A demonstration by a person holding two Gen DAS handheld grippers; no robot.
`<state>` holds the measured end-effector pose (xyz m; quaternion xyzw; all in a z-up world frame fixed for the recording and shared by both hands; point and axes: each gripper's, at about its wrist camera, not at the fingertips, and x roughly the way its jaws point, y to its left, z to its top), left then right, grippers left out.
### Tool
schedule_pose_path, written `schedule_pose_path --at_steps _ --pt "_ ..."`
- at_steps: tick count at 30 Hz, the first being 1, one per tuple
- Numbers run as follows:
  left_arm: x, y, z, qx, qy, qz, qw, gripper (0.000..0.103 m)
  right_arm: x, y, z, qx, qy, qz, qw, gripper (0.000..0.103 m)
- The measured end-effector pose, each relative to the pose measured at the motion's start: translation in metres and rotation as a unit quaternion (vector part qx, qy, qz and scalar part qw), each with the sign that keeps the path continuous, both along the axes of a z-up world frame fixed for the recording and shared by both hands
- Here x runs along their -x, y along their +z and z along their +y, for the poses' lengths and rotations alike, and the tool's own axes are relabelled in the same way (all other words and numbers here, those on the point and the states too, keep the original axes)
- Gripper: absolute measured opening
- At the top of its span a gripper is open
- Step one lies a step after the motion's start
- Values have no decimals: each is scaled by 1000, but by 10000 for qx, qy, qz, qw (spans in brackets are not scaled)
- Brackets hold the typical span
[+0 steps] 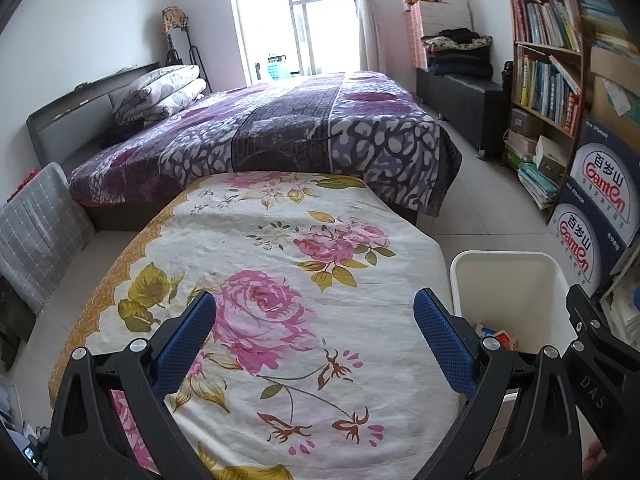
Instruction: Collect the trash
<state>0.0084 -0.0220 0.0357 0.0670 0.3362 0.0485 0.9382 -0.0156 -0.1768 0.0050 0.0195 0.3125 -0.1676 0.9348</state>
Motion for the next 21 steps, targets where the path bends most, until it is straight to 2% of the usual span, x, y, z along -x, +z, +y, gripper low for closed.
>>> schedule_pose_path --at_steps 11,21 --pt "0 -2 -2 -33 -117 32 9999 96 -1 0 -1 -17 -7 2 10000 96" --pt "-3 -4 -1 -5 -28 182 9998 96 -1 1 -2 -20 -4 17 10000 96"
